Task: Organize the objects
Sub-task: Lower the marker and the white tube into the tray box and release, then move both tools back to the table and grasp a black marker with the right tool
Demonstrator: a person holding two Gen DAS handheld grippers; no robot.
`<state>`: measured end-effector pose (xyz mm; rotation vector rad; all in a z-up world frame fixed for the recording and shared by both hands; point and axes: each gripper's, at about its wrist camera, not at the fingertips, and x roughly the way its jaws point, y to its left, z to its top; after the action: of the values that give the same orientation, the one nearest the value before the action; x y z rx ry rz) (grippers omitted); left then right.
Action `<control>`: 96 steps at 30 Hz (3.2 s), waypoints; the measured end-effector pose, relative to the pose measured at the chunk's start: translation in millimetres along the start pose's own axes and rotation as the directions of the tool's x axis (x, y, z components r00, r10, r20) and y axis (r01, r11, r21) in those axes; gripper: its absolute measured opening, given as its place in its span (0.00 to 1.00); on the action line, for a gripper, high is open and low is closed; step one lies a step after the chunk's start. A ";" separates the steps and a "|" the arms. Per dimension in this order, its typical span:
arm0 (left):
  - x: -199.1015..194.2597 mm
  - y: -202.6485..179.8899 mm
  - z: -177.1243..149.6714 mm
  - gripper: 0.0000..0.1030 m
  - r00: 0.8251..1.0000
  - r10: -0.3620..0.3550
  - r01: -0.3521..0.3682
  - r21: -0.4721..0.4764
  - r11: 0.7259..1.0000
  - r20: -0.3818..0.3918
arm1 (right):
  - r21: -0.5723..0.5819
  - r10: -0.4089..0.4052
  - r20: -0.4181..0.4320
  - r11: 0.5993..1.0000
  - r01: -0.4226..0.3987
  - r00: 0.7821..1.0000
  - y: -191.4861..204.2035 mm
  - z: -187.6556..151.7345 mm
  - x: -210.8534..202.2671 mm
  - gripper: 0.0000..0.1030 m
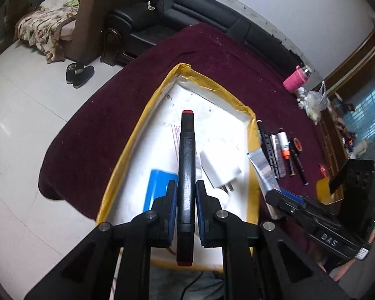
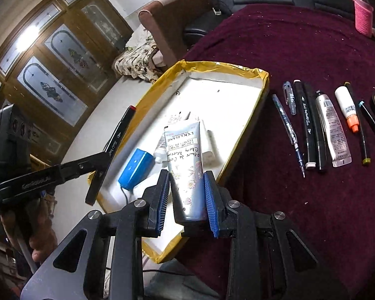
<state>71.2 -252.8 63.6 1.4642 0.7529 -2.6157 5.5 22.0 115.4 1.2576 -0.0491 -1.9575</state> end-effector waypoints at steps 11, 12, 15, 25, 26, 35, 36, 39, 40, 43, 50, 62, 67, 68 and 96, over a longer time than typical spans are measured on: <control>57.3 -3.5 49.9 0.12 0.989 0.129 -0.120 0.114 0.986 -0.073 | 0.015 -0.039 0.011 0.999 0.039 0.999 -16.7 40.3 22.3 0.27; 60.3 -3.8 51.9 0.12 0.987 0.144 -0.134 0.130 0.982 -0.074 | 0.017 -0.042 0.010 0.999 0.042 0.999 -17.7 43.0 23.8 0.27; 70.9 -4.2 56.7 0.12 0.981 0.171 -0.156 0.159 0.975 -0.089 | 0.011 -0.050 -0.001 0.999 0.050 0.999 -19.1 52.2 33.9 0.27; 85.7 -4.2 66.0 0.12 0.975 0.208 -0.191 0.188 0.963 -0.076 | -0.023 -0.105 -0.036 0.994 0.104 0.994 -18.0 72.7 65.5 0.27; 87.0 -6.0 66.6 0.12 0.974 0.214 -0.197 0.197 0.961 -0.073 | -0.029 -0.110 -0.039 0.994 0.109 0.993 -17.5 74.0 68.0 0.27; 86.7 -11.7 61.7 0.13 0.973 0.215 -0.190 0.248 0.950 -0.080 | -0.075 -0.188 -0.073 0.980 0.182 0.979 -12.4 81.7 86.7 0.27; 86.3 -11.1 61.1 0.13 0.974 0.212 -0.185 0.249 0.950 -0.084 | -0.087 -0.204 -0.077 0.976 0.198 0.976 -11.4 82.3 88.6 0.27; 85.4 -10.3 61.0 0.13 0.974 0.209 -0.182 0.256 0.950 -0.084 | -0.125 -0.255 -0.091 0.962 0.243 0.963 -8.8 83.6 94.2 0.27; 84.9 -9.3 60.7 0.13 0.975 0.207 -0.179 0.257 0.950 -0.087 | -0.134 -0.269 -0.107 0.958 0.254 0.957 -9.1 83.4 97.6 0.27; 84.6 -7.2 62.1 0.14 0.978 0.186 -0.159 0.244 0.957 -0.091 | -0.155 -0.285 -0.115 0.951 0.267 0.952 -7.5 83.5 101.3 0.28; 70.0 9.3 61.6 0.19 0.993 0.066 -0.052 0.140 0.989 -0.100 | -0.182 -0.308 -0.126 0.942 0.284 0.943 -5.6 84.3 109.8 0.29; 14.0 -32.3 15.8 0.59 0.991 -0.081 0.080 0.016 0.997 0.108 | -0.061 0.035 0.018 0.998 -0.034 0.999 -20.9 51.8 26.7 0.36; 5.2 -61.1 -0.1 0.59 0.986 -0.116 0.114 0.025 0.993 0.118 | -0.002 0.039 0.042 0.999 -0.039 0.998 -48.3 34.6 -0.3 0.48; 4.2 -68.2 -2.5 0.59 0.986 -0.119 0.115 0.037 0.993 0.114 | 0.020 0.038 0.045 0.999 -0.039 0.998 -56.2 31.9 -4.5 0.48; 61.8 -168.2 -30.2 0.59 0.981 -0.188 0.193 0.160 0.968 -0.045 | 0.238 -0.171 0.107 0.961 0.142 0.979 -175.8 -20.8 -65.5 0.48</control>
<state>15.0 -80.1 65.5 1.5460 0.7309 -2.8680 -69.7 191.4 79.7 1.3163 -0.2536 -2.2178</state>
